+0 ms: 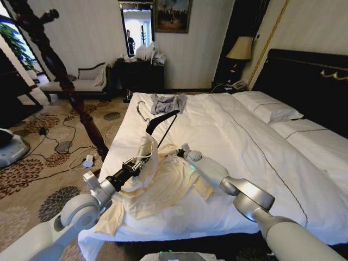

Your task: Pick up the clothes from the bed and hang them on the clothes hanger.

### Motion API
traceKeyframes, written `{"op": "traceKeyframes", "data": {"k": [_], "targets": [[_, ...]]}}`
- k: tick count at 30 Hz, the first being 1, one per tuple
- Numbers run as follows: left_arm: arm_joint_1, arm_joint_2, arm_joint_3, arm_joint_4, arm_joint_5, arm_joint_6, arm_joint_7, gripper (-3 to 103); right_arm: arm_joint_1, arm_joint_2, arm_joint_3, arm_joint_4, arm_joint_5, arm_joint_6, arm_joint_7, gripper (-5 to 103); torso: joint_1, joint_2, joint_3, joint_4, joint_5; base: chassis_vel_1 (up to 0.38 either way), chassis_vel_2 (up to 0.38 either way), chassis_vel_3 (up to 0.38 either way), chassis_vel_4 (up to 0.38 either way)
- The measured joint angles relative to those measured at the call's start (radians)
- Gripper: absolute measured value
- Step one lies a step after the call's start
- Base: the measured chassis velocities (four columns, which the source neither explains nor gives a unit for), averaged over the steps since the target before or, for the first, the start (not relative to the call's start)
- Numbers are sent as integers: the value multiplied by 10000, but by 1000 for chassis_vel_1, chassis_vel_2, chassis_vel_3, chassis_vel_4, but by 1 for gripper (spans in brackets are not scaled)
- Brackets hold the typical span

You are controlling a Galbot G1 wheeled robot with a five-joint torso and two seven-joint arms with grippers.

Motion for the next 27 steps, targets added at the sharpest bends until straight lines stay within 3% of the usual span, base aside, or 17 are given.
{"op": "traceKeyframes", "data": {"k": [12, 22, 27], "targets": [[1153, -92, -878, -445, 4, 7, 144, 20, -382, -1826, 1105, 2148, 747, 47, 1228, 1, 0, 0, -2, -3, 2, 0, 0, 0, 0], [3438, -298, -2301, -865, 390, 15, 630, 20, 99, -2288, 1583, 2357, 791, 305, 1589, 1, -2, 0, -3, 2, -1, 0, 0, 0, 0], [4168, -429, -2428, -929, 857, -40, 822, 20, 325, -2591, 1781, 2703, 750, 421, 1764, 1, -2, 0, -4, 1, 0, 0, 0, 0, 0]]}}
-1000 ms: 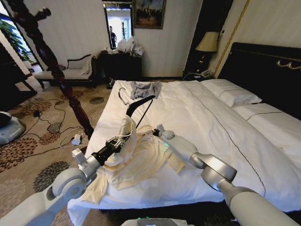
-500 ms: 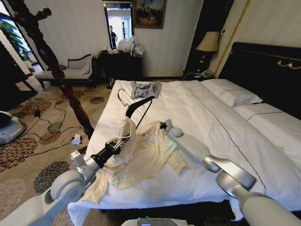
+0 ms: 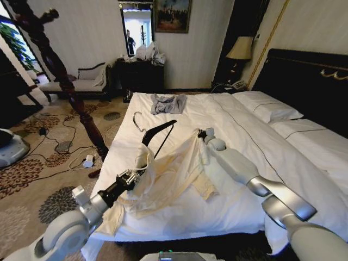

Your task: Pick up the clothes from the bed and hang them on the clothes hanger.

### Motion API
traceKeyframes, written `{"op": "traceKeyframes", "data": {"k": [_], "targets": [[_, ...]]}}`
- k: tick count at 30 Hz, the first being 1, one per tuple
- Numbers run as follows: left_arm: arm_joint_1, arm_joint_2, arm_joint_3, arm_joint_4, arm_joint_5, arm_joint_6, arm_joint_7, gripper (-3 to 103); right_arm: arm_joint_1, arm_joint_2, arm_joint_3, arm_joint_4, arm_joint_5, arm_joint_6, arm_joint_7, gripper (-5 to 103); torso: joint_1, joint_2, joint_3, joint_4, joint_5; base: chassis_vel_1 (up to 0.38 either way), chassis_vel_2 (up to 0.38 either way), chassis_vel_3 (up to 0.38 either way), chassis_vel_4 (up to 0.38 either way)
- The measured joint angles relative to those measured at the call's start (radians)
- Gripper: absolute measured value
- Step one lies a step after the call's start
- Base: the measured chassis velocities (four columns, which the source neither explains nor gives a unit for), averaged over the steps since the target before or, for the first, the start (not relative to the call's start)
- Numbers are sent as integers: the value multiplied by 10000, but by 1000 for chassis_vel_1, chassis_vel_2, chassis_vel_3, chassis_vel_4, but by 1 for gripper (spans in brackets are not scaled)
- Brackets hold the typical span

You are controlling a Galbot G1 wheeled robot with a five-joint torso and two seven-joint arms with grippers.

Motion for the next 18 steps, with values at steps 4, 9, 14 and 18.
{"op": "traceKeyframes", "data": {"k": [4, 9, 14, 18], "targets": [[89, -29, -14, 27, 52, 3, 22, 20, 7, -382, 145, 699, -53, 13, 149, 1, 0, 0, 0, -6, -1, 0, 0, 0, 0], [-219, 67, 308, 87, 12, 178, -26, 20, -114, -887, 322, 2101, 34, -115, 357, 1, 0, 0, 1, -1, -1, 0, 0, 0, 0], [-1290, 419, 1328, 166, -110, 481, -164, 20, -174, -1214, 410, 3408, 236, -340, 600, 1, 0, 1, 1, -5, -3, 0, 0, 0, 0], [-1716, 830, 1691, 301, -195, 695, -179, 20, -62, -1305, 477, 4009, 577, -519, 856, 1, 0, 0, 1, -1, -2, 0, 0, 0, 0]]}}
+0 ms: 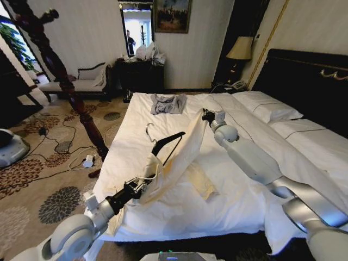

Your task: Pick up the clothes from the bed and hang them on the clothes hanger.

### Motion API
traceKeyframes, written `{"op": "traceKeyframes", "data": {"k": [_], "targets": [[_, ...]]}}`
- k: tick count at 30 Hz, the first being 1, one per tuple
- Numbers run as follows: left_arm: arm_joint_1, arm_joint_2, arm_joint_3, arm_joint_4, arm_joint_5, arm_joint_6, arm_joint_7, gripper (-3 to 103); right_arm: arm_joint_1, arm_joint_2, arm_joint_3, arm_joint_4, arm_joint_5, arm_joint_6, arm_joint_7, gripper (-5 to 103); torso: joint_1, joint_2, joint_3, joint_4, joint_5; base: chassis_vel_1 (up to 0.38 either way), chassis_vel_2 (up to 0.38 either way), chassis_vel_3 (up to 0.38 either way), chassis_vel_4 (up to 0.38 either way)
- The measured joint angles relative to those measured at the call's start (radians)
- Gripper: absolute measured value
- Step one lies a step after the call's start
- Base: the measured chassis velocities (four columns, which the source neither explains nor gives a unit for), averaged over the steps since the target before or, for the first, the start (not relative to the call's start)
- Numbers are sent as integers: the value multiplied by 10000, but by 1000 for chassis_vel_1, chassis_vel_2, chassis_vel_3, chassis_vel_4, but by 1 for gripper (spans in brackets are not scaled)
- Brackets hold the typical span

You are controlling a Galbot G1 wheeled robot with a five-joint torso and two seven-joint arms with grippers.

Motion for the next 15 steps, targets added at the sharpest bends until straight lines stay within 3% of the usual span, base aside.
{"op": "traceKeyframes", "data": {"k": [15], "targets": [[-541, 99, 569, 588, -494, 379, -52, 20, 410, -148, 104, 879, 891, -339, 495, 1, 0, 0, 0, -1, 0, 0, 0, 0, 0]]}}
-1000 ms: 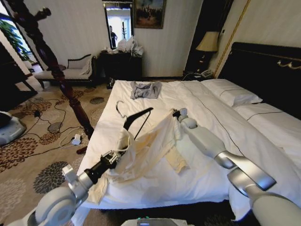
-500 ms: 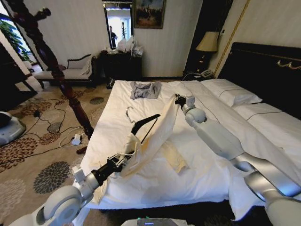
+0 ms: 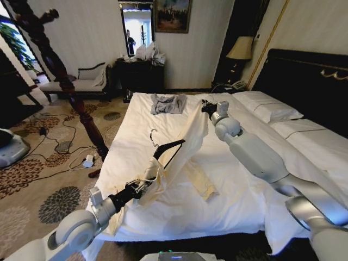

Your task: Pick up the clothes from the bed and hang them on the clothes hanger.

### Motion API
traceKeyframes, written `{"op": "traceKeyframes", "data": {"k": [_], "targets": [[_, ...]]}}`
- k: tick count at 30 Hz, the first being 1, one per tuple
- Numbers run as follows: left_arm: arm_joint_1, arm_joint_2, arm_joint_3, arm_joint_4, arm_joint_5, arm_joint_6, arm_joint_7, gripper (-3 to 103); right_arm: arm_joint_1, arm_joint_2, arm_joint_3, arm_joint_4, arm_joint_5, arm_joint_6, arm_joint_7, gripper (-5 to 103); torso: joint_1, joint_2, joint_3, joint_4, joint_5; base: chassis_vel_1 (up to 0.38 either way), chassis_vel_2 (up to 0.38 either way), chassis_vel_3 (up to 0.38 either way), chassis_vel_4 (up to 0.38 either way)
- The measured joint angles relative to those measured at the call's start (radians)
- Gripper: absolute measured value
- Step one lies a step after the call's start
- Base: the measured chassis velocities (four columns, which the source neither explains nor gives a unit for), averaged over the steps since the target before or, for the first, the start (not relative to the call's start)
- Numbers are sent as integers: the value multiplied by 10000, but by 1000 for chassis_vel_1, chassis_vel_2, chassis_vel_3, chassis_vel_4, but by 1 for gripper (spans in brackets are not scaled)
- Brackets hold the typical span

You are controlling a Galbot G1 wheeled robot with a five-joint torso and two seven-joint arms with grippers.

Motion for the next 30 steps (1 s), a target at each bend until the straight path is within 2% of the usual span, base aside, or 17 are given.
{"op": "traceKeyframes", "data": {"k": [9, 18, 27, 30], "targets": [[-191, -10, 275, 201, 229, -15, 469, 20, 126, 55, -45, 439, 384, -166, 290, 1, 0, 0, 0, 1, 0, 0, 0, 0, 0], [-1247, -297, 1236, 1063, 223, -72, 364, 20, 187, -128, -19, 1315, 961, -383, 658, 1, 0, 0, 0, 1, -2, 0, 0, 0, 0], [-1511, -332, 774, 1416, 69, -228, 277, 20, -105, -703, 381, 1716, 1094, -387, 645, 1, 0, 0, -1, -2, 3, 0, 0, 0, 0], [-1852, -325, 634, 1493, -130, -268, 153, 20, -597, -1058, 750, 2310, 1135, -390, 643, 1, 1, 0, 0, 5, -1, 0, 0, 0, 0]]}}
